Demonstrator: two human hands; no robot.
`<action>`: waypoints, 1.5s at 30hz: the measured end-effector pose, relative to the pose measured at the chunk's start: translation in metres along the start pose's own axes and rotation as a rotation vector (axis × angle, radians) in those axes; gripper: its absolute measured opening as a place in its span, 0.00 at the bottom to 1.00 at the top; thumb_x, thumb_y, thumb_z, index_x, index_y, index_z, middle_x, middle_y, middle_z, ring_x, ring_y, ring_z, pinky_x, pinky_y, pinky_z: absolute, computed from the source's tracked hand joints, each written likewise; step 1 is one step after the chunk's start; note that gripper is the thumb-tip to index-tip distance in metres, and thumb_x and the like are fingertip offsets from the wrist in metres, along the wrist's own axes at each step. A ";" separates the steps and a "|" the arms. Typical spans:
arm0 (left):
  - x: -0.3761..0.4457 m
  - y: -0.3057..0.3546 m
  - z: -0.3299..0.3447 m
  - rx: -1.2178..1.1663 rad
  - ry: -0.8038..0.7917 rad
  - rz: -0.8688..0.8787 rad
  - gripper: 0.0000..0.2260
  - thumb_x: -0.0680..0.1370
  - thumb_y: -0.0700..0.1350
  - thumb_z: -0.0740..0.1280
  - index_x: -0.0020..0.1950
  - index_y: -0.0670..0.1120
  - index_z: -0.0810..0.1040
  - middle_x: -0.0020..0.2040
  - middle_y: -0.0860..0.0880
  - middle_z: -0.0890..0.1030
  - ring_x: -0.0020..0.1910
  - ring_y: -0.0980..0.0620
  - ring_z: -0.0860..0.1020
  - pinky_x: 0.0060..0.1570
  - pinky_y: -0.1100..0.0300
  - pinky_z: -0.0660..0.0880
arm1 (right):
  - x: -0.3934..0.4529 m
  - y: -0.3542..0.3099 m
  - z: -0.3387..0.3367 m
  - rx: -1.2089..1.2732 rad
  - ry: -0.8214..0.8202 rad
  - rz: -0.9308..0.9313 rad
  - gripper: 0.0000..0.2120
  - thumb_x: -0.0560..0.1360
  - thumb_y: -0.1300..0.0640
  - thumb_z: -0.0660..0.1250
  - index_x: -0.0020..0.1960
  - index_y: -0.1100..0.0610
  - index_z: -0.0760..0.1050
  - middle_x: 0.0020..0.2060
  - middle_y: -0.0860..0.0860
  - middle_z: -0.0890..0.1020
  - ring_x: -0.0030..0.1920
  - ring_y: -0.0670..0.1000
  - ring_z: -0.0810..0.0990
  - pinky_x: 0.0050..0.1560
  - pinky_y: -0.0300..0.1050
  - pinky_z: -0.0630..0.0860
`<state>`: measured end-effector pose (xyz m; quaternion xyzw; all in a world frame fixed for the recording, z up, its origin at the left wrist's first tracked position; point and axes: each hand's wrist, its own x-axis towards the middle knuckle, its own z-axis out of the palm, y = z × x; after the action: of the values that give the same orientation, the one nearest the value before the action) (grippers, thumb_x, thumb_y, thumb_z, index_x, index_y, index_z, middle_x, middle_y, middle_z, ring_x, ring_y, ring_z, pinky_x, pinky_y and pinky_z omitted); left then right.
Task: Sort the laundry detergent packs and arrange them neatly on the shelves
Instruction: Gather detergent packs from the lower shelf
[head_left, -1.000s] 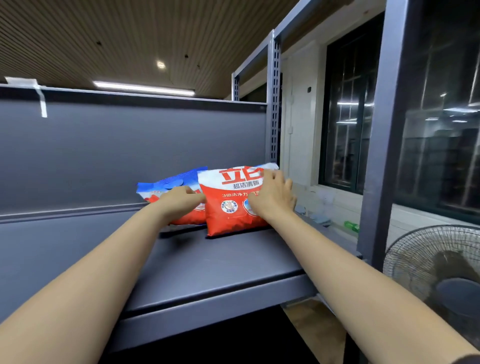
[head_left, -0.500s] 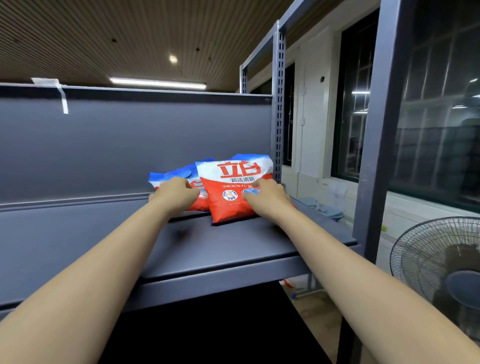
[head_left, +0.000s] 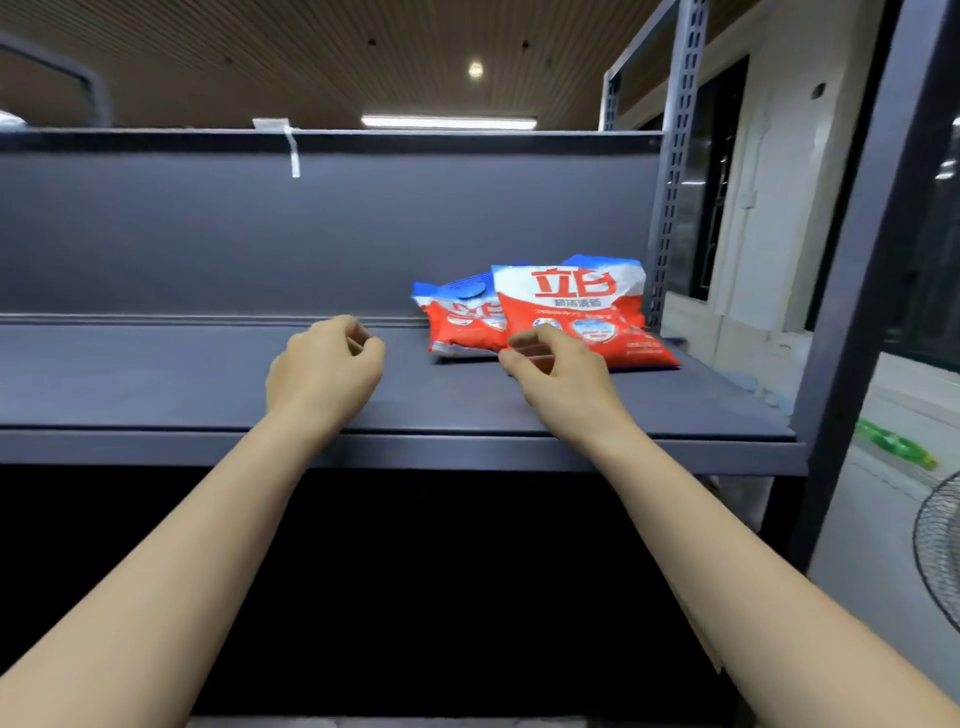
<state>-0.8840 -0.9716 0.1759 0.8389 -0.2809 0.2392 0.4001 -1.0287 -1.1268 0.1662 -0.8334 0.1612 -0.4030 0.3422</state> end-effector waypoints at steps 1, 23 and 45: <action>-0.008 -0.005 -0.006 0.028 0.000 -0.007 0.08 0.76 0.48 0.59 0.46 0.48 0.78 0.42 0.54 0.78 0.47 0.46 0.75 0.45 0.56 0.68 | -0.005 -0.005 0.006 -0.001 -0.027 -0.026 0.08 0.76 0.51 0.65 0.54 0.53 0.77 0.50 0.46 0.81 0.53 0.47 0.78 0.57 0.47 0.74; -0.142 -0.225 -0.138 0.190 0.067 -0.386 0.06 0.75 0.50 0.63 0.38 0.58 0.75 0.35 0.60 0.79 0.35 0.61 0.76 0.31 0.64 0.67 | -0.121 -0.051 0.214 -0.032 -0.593 -0.272 0.18 0.77 0.45 0.62 0.66 0.45 0.67 0.63 0.41 0.72 0.63 0.43 0.71 0.62 0.44 0.71; -0.157 -0.510 -0.327 0.390 -0.021 -0.631 0.05 0.78 0.52 0.61 0.43 0.57 0.73 0.36 0.60 0.78 0.36 0.60 0.75 0.32 0.62 0.70 | -0.184 -0.229 0.516 -0.069 -0.910 -0.330 0.23 0.78 0.45 0.59 0.72 0.46 0.61 0.68 0.42 0.68 0.67 0.45 0.67 0.67 0.44 0.66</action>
<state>-0.7181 -0.3981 -0.0120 0.9470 0.0386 0.1445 0.2842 -0.7415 -0.6361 -0.0042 -0.9503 -0.1258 -0.0410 0.2817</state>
